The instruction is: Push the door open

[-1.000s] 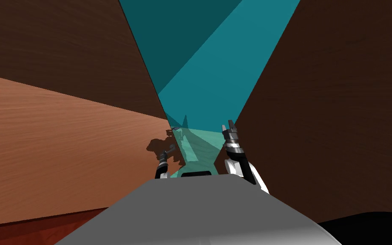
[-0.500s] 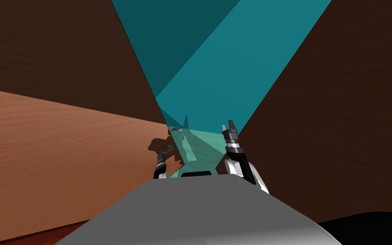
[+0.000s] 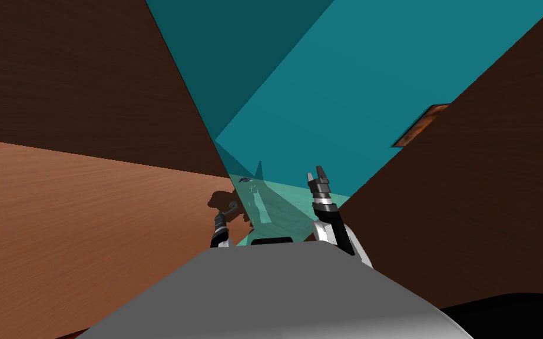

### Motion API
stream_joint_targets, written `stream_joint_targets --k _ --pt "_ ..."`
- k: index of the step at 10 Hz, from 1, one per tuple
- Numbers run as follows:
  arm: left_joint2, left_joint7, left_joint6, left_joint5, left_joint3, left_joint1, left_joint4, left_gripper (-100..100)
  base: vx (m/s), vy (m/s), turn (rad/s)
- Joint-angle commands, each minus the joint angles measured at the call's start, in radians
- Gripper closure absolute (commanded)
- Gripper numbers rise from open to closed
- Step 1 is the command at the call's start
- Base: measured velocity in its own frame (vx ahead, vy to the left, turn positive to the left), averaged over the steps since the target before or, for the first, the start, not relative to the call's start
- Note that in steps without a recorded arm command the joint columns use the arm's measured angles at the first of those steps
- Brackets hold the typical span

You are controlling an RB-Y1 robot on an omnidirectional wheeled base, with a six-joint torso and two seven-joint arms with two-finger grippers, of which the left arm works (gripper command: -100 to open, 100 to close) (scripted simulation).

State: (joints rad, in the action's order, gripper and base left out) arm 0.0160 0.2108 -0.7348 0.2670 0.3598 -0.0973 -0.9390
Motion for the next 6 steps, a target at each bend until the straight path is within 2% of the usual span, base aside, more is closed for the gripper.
stream_joint_targets --k 1,6 --pt "-0.003 0.006 -0.017 0.011 0.023 0.01 0.005 100 0.178 -0.026 0.069" --pt "-0.048 0.017 -0.018 0.031 0.056 0.009 0.003 100 0.159 -0.043 0.058"
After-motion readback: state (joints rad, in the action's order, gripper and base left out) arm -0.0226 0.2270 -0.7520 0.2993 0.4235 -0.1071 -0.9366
